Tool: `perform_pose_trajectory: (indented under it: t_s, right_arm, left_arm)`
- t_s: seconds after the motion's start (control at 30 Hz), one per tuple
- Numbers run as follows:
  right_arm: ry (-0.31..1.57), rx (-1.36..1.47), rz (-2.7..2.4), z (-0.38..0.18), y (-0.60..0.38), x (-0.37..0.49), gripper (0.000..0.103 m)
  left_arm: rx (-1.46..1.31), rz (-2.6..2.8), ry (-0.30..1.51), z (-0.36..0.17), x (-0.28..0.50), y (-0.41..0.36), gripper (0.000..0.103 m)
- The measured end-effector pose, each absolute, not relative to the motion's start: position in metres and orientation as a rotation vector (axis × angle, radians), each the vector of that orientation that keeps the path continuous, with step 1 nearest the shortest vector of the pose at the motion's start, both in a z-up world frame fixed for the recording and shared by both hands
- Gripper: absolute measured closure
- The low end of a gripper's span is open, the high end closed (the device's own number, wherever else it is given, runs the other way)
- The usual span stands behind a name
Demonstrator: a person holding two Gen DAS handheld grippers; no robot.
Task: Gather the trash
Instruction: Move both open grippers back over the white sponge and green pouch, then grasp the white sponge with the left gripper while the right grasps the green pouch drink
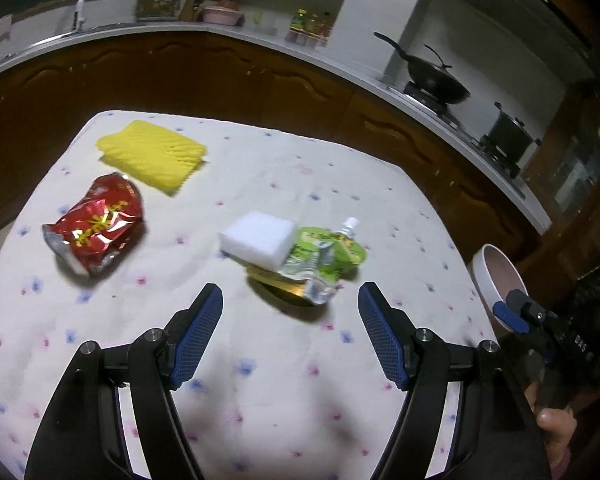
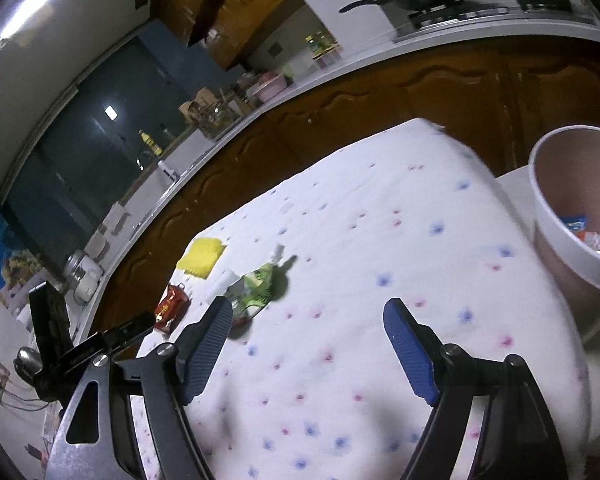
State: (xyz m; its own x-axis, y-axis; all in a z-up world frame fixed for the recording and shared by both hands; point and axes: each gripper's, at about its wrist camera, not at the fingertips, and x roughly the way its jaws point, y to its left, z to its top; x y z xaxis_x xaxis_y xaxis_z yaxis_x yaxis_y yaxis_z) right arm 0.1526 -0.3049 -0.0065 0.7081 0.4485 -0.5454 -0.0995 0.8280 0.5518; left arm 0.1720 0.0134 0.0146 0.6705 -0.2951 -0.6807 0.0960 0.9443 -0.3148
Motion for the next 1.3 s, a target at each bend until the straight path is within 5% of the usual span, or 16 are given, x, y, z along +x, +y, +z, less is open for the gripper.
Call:
perform_pose_trajectory:
  t_s: [0.67, 0.9, 1.17, 1.3]
  right_arm:
    - [0.811, 0.527, 0.414, -0.031, -0.251, 0.209, 0.023]
    - [0.854, 0.572, 0.433, -0.046, -0.241, 0.239, 0.036]
    - [0.894, 0.590, 0.428, -0.060, -0.230, 0.282, 0.039]
    - [0.944, 0.604, 0.432, -0.075, -0.222, 0.299, 0.056]
  left_arm:
    - [-0.175, -0.221, 0.877, -0.002, 0.215, 0.022, 0.030]
    - [-0.157, -0.240, 0.922, -0.017, 0.245, 0.018, 0.030]
    - [-0.126, -0.276, 0.956, -0.030, 0.271, 0.005, 0.030]
    - [-0.124, -0.280, 0.985, -0.042, 0.281, 0.000, 0.030]
